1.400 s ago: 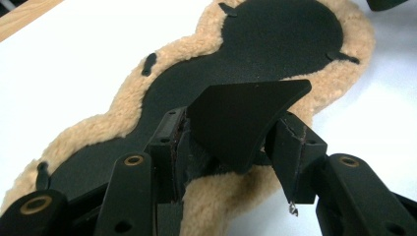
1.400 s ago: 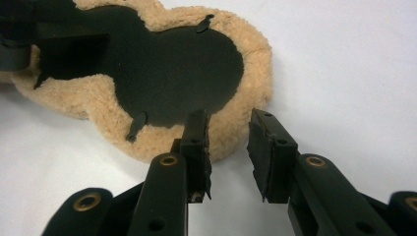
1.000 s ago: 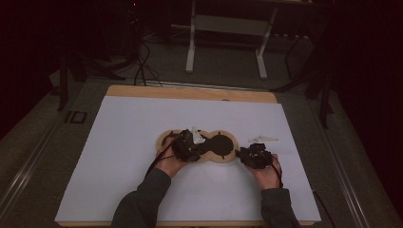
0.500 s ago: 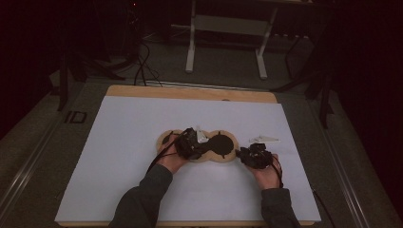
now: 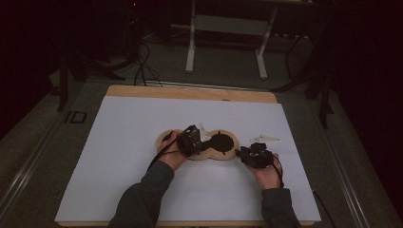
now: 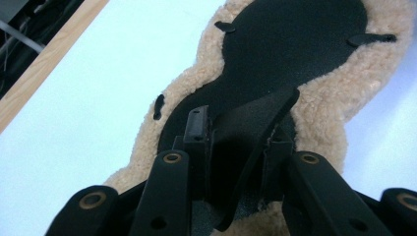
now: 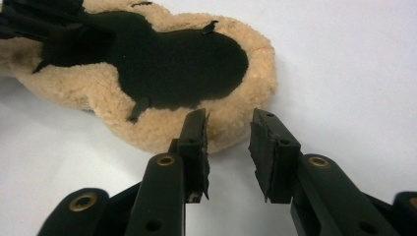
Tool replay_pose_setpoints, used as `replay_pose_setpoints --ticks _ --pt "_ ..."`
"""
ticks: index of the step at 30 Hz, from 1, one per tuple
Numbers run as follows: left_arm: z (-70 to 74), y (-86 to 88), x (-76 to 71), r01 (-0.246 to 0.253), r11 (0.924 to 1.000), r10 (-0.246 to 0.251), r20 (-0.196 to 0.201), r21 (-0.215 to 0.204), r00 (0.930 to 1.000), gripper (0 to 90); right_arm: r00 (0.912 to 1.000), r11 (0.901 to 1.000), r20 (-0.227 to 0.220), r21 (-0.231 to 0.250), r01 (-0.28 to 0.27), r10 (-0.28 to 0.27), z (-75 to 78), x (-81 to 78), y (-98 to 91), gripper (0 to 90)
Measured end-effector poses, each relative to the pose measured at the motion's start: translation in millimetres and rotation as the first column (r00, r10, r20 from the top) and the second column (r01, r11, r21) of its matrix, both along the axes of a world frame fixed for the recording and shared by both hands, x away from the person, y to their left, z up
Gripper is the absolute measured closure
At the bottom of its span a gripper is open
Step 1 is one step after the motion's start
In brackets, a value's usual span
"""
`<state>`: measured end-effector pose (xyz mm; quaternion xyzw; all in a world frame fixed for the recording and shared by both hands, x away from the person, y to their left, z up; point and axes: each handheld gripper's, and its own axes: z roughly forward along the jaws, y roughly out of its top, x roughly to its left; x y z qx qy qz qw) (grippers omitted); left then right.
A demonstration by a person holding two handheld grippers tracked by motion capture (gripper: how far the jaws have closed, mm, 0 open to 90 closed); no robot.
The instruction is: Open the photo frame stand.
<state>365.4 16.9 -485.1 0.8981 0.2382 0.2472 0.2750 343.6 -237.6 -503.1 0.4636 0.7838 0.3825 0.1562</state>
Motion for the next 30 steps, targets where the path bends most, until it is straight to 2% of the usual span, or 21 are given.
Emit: replay_pose_setpoints --ticks 9,18,27,30 --pt "4.5 0.0 2.8 0.024 0.9993 -0.025 0.004 0.027 0.9997 75.6 1.0000 0.9999 0.004 0.010 -0.002 0.002 3.8 -1.3 -1.1 65.7" --pt "7.5 -1.3 2.5 0.021 0.9989 -0.022 0.020 0.042 0.9996 78.1 1.0000 0.9998 0.003 0.017 -0.006 0.006 5.6 -1.9 0.1 63.1" --pt "10.9 0.6 1.7 0.003 0.9996 -0.004 0.033 0.029 0.9994 80.0 0.9996 0.9997 -0.020 0.016 -0.020 0.021 4.9 -1.1 7.2 55.3" --pt "11.7 0.7 1.3 -0.003 0.9997 0.002 0.037 0.026 0.9993 80.6 0.9989 0.9987 -0.038 0.043 -0.026 0.028 4.2 -0.1 9.5 51.9"
